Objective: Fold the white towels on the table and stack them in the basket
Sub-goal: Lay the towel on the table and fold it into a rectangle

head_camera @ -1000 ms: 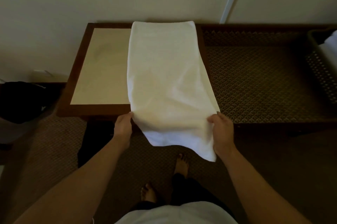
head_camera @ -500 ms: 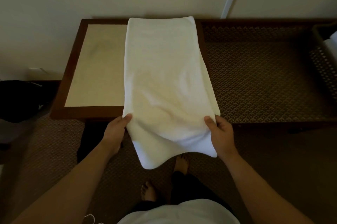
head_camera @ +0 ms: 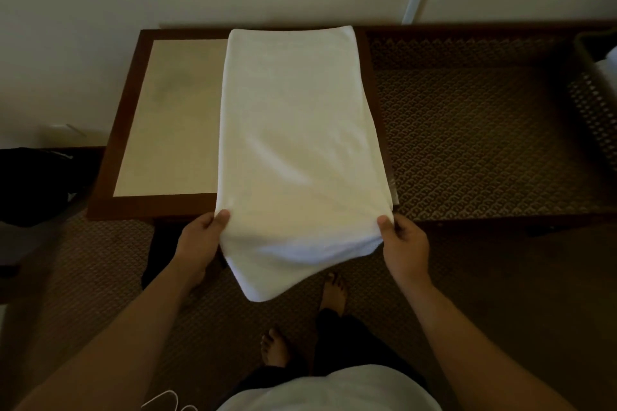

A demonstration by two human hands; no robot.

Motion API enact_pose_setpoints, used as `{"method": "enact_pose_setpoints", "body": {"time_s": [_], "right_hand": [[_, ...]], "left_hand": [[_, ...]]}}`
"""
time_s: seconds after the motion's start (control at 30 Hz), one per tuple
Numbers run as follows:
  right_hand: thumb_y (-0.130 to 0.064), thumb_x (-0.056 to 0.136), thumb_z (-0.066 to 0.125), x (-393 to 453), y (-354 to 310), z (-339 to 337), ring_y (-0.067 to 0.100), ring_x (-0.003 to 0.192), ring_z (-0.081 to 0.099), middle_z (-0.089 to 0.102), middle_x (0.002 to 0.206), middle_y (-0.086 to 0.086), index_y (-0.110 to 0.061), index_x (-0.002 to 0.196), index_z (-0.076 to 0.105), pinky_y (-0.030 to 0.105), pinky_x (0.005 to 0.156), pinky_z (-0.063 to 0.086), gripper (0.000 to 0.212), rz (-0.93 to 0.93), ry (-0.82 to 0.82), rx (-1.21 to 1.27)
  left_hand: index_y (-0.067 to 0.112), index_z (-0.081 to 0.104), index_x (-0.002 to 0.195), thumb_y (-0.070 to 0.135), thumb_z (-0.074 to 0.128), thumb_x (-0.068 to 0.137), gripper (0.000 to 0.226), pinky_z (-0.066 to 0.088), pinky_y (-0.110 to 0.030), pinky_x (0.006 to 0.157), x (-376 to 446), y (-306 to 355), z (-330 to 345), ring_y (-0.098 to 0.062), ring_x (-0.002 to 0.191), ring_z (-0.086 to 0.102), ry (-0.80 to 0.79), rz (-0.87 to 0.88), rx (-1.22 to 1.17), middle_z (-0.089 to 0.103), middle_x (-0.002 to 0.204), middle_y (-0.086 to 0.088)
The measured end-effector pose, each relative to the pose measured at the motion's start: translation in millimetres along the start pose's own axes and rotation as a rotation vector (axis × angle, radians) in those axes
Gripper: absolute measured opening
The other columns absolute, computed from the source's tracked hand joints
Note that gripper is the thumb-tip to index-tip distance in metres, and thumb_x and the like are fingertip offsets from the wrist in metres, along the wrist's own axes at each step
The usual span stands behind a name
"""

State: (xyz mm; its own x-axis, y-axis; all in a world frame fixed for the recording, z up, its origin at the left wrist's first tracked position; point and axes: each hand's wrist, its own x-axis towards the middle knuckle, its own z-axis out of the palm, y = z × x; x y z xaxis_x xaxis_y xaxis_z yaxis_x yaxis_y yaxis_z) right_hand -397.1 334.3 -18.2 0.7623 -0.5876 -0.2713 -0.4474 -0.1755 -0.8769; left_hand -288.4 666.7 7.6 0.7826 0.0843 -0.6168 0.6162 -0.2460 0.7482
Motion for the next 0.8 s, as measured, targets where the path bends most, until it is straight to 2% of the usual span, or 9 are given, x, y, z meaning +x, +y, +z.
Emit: {"method": "enact_pose_setpoints", "body": {"time_s": [0.07, 0.13, 0.23, 0.3, 0.37, 0.43, 0.57, 0.63, 0.8], "right_hand": [[-0.027, 0.102, 0.062, 1, 4, 1, 0.025, 0.082, 0.065, 0.069, 0.084, 0.013, -0.005, 0.090, 0.071, 0.035, 0.073, 0.049, 0.027, 0.028, 0.034, -0.054], [-0.028, 0.102, 0.061, 1, 2, 5, 0.026, 0.074, 0.061, 0.064, 0.078, 0.014, -0.004, 0.085, 0.067, 0.034, 0.068, 0.043, 0.030, 0.057, 0.029, -0.055], [-0.034, 0.100, 0.064, 1, -5, 11, 0.016, 0.078, 0.064, 0.067, 0.081, 0.003, -0.014, 0.090, 0.069, 0.033, 0.070, 0.049, 0.022, 0.056, -0.013, 0.018], [-0.036, 0.099, 0.065, 2, -7, 10, 0.014, 0.086, 0.068, 0.071, 0.087, 0.001, -0.018, 0.093, 0.071, 0.031, 0.077, 0.052, 0.020, 0.033, -0.024, 0.037], [-0.031, 0.101, 0.064, 1, -8, 7, 0.013, 0.090, 0.069, 0.073, 0.091, 0.002, -0.016, 0.093, 0.072, 0.029, 0.082, 0.053, 0.018, 0.010, -0.016, 0.062], [-0.026, 0.101, 0.064, 0, -9, 4, 0.009, 0.092, 0.068, 0.073, 0.093, -0.004, -0.019, 0.095, 0.073, 0.026, 0.083, 0.053, 0.013, 0.008, 0.009, 0.076], [-0.027, 0.099, 0.067, 12, -2, 4, 0.020, 0.087, 0.066, 0.069, 0.084, -0.003, -0.022, 0.090, 0.071, 0.034, 0.080, 0.051, 0.010, 0.077, 0.080, -0.075], [-0.028, 0.098, 0.067, 15, -4, 7, 0.023, 0.087, 0.066, 0.070, 0.083, -0.003, -0.022, 0.089, 0.071, 0.038, 0.083, 0.053, 0.012, 0.113, 0.094, -0.083], [-0.031, 0.098, 0.066, 5, -9, 13, 0.019, 0.079, 0.064, 0.067, 0.076, -0.004, -0.022, 0.081, 0.068, 0.037, 0.078, 0.051, 0.019, 0.074, 0.176, -0.073]], "left_hand": [[0.018, 0.068, 0.106, 0.044, 0.058, 0.101, 0.028, 0.051, -0.033, 0.071, -3, -5, 6, -0.021, 0.092, 0.066, 0.170, 0.091, 0.209, 0.070, 0.100, -0.002], [0.017, 0.069, 0.104, 0.042, 0.057, 0.103, 0.028, 0.047, -0.030, 0.068, -7, -8, 16, -0.019, 0.091, 0.064, 0.224, 0.094, 0.134, 0.068, 0.095, 0.002], [0.021, 0.072, 0.088, 0.046, 0.052, 0.104, 0.036, 0.052, -0.039, 0.088, -7, -8, 16, -0.023, 0.095, 0.065, 0.249, 0.014, -0.102, 0.069, 0.094, -0.002], [0.017, 0.074, 0.091, 0.048, 0.052, 0.104, 0.040, 0.052, -0.046, 0.097, -2, -5, 10, -0.028, 0.102, 0.067, 0.212, -0.014, -0.149, 0.072, 0.101, -0.008], [0.020, 0.074, 0.099, 0.041, 0.056, 0.104, 0.028, 0.053, -0.046, 0.100, 3, -1, 5, -0.026, 0.108, 0.068, 0.090, -0.016, -0.203, 0.074, 0.110, -0.005], [0.023, 0.073, 0.100, 0.035, 0.059, 0.103, 0.019, 0.055, -0.045, 0.096, 7, 0, 2, -0.025, 0.106, 0.068, 0.032, 0.021, -0.114, 0.074, 0.109, -0.003], [0.022, 0.068, 0.106, 0.040, 0.054, 0.104, 0.022, 0.049, -0.034, 0.071, 2, -2, 2, -0.023, 0.092, 0.066, 0.181, 0.156, 0.298, 0.070, 0.095, 0.002], [0.022, 0.065, 0.112, 0.040, 0.051, 0.105, 0.023, 0.045, -0.034, 0.070, -4, -1, 9, -0.020, 0.088, 0.062, 0.229, 0.163, 0.358, 0.067, 0.096, 0.002], [0.017, 0.059, 0.114, 0.037, 0.052, 0.105, 0.023, 0.045, -0.038, 0.073, -6, -4, 23, -0.024, 0.092, 0.058, 0.356, 0.163, 0.390, 0.062, 0.103, -0.003]]}}
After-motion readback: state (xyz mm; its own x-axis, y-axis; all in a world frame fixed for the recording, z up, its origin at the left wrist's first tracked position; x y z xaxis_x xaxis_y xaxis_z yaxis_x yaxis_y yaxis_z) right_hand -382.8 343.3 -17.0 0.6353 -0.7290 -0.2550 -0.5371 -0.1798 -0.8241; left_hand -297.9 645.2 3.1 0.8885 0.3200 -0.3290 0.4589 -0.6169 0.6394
